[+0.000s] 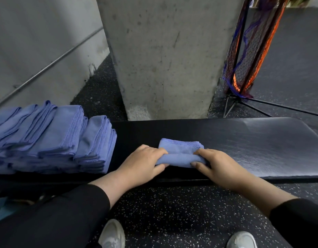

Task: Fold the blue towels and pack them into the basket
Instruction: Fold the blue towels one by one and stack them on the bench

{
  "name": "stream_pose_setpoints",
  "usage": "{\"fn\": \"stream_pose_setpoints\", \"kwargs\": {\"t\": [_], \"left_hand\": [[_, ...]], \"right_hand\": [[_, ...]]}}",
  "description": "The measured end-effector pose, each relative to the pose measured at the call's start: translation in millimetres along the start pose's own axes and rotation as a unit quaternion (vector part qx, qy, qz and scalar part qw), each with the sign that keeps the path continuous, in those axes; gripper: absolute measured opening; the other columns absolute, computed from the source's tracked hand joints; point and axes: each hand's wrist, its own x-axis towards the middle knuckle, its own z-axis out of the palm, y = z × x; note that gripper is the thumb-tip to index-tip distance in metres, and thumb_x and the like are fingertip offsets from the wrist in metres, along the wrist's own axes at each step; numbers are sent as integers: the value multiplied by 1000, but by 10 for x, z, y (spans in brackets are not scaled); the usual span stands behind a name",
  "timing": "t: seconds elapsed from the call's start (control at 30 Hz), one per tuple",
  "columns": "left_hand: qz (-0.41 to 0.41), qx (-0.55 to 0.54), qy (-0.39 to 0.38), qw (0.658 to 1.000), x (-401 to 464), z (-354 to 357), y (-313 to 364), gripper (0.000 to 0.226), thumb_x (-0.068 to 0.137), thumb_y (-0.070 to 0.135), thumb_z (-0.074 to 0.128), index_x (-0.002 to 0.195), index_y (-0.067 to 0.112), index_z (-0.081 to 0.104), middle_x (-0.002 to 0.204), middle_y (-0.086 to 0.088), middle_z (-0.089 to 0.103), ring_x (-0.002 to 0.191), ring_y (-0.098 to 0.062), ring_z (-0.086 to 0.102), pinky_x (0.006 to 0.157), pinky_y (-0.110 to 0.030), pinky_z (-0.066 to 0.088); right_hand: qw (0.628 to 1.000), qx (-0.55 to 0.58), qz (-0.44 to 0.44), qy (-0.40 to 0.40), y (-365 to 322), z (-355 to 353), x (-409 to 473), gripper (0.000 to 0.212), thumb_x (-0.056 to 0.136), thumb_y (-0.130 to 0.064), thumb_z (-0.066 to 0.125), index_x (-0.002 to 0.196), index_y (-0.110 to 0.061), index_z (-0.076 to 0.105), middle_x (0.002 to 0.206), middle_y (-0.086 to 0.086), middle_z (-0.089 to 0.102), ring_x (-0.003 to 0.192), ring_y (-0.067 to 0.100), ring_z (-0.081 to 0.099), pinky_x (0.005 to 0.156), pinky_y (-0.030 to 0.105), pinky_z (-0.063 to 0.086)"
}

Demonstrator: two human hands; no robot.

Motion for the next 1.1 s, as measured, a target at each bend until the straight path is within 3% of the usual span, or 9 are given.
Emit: {"fn": "stream_pose_setpoints", "kwargs": {"t": [0.13, 0.37, 0.5, 0.57, 0.67, 0.77, 0.83, 0.97, 1.1], "left_hand": [[-122, -122, -1, 985, 135, -79, 11, 18, 95, 45, 60, 90, 28, 57, 76, 9, 63, 74, -8, 58, 70, -32, 48], [-219, -192, 50, 955, 551, -1, -50, 18, 89, 44, 69, 93, 29, 60, 82, 9, 66, 79, -10, 63, 71, -33, 51], [-43, 23, 130, 990, 619, 131, -75, 11, 92, 28, 66, 102, 24, 68, 108, 6, 59, 98, -19, 58, 86, -40, 47], [35, 61, 98, 993, 588, 179, -95, 27, 98, 36, 49, 108, 26, 72, 120, 8, 63, 112, -20, 58, 95, -44, 44], [-37, 24, -37, 998, 514, 188, -142, 55, 101, 57, 39, 148, 29, 48, 154, 14, 43, 147, -8, 29, 120, -37, 20], [-44, 55, -76, 995, 500, 191, -140, 78, 94, 70, 40, 157, 27, 27, 163, 13, 28, 152, -6, 14, 125, -41, 11], [-52, 58, -84, 993, 525, 170, -114, 83, 91, 74, 44, 158, 28, 24, 162, 12, 27, 152, -9, 14, 125, -43, 12], [-79, 40, -63, 994, 583, 57, -59, 80, 82, 71, 62, 147, 30, 38, 144, 12, 48, 139, -11, 39, 119, -39, 24], [-167, -175, -6, 970, 531, -141, 20, 55, 76, 47, 81, 121, 35, 52, 109, 15, 62, 100, -7, 59, 93, -36, 50]], "right_hand": [[996, 54, 62, 17, -18, -57, 60, 29, 95, -45, 58, 76, -28, 46, 65, -8, 56, 64, 9, 51, 61, 23, 39], [982, 80, 159, 67, 115, -13, 344, 16, 90, -44, 67, 98, -32, 60, 88, -12, 65, 82, 4, 59, 69, 23, 42], [985, -77, 47, 148, 238, 109, 428, 11, 88, -32, 71, 97, -27, 65, 103, -9, 54, 91, 18, 52, 77, 35, 43], [979, -125, -15, 160, 264, 147, 426, 13, 93, -35, 63, 93, -26, 72, 108, -10, 59, 97, 22, 54, 76, 36, 41], [990, -109, -38, 81, 354, 164, 340, 45, 98, -57, 44, 119, -26, 71, 131, -17, 60, 123, 10, 53, 94, 37, 39], [996, -86, -14, -7, 420, 137, 280, 71, 86, -69, 55, 144, -30, 50, 150, -21, 45, 141, 4, 36, 109, 37, 28], [998, -53, 13, -12, 410, 132, 316, 65, 83, -55, 67, 142, -36, 46, 146, -22, 48, 138, 4, 41, 108, 35, 30], [977, 165, 118, 58, 216, 21, 432, 34, 82, -30, 73, 112, -39, 59, 102, -18, 70, 98, 0, 64, 88, 27, 50], [929, 320, 151, 110, -46, -123, 568, 20, 87, -18, 75, 104, -24, 67, 94, -7, 75, 90, 7, 70, 82, 28, 56]]}}
